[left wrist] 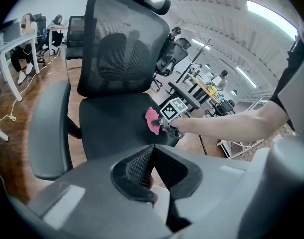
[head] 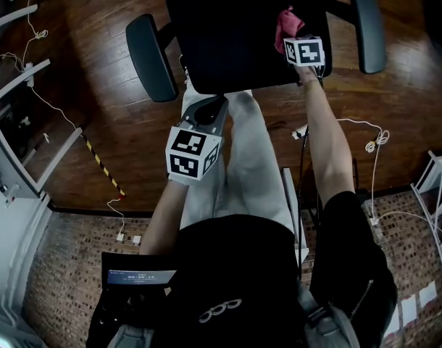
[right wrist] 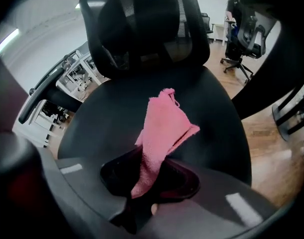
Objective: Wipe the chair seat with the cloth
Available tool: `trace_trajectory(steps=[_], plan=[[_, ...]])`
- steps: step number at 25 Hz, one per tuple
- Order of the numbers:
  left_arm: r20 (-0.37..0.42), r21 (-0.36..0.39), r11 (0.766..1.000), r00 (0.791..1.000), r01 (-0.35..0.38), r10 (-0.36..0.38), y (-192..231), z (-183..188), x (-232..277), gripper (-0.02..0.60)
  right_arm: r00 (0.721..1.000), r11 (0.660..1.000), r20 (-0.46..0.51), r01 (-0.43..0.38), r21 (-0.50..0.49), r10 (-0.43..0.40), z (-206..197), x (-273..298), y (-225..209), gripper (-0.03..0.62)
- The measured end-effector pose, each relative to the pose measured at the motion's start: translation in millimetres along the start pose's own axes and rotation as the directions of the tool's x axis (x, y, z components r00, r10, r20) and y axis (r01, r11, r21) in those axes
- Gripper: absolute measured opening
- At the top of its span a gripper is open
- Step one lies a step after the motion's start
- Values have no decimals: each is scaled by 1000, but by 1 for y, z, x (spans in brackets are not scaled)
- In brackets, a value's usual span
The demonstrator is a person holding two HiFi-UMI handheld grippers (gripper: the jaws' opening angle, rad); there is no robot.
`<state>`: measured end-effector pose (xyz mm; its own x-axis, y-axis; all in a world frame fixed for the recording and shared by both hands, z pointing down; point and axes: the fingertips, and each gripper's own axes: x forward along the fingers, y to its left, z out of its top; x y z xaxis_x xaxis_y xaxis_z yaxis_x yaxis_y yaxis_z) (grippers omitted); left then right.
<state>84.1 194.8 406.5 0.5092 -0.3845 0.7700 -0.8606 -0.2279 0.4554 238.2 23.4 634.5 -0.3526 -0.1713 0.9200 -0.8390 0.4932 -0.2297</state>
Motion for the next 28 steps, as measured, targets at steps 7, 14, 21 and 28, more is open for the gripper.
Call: trace_trajectory(steps=[7, 14, 21, 28], plan=[[22, -19, 1000, 1000, 16, -15, -16, 7, 13, -6, 1000, 1000, 29, 11, 21, -11, -3, -13, -30, 67], [-2, -2, 998, 998, 63, -63, -12, -5, 22, -6, 996, 999, 82, 30, 27, -32, 3, -20, -41, 67], [-26, 11, 996, 996, 85, -85, 18, -13, 14, -6, 976, 978, 94, 191, 78, -198, 11, -33, -67, 67], [-33, 15, 995, 994, 102, -101, 38, -8, -4, -6, 915, 915, 25, 400, 50, -402, 0, -61, -99, 67]])
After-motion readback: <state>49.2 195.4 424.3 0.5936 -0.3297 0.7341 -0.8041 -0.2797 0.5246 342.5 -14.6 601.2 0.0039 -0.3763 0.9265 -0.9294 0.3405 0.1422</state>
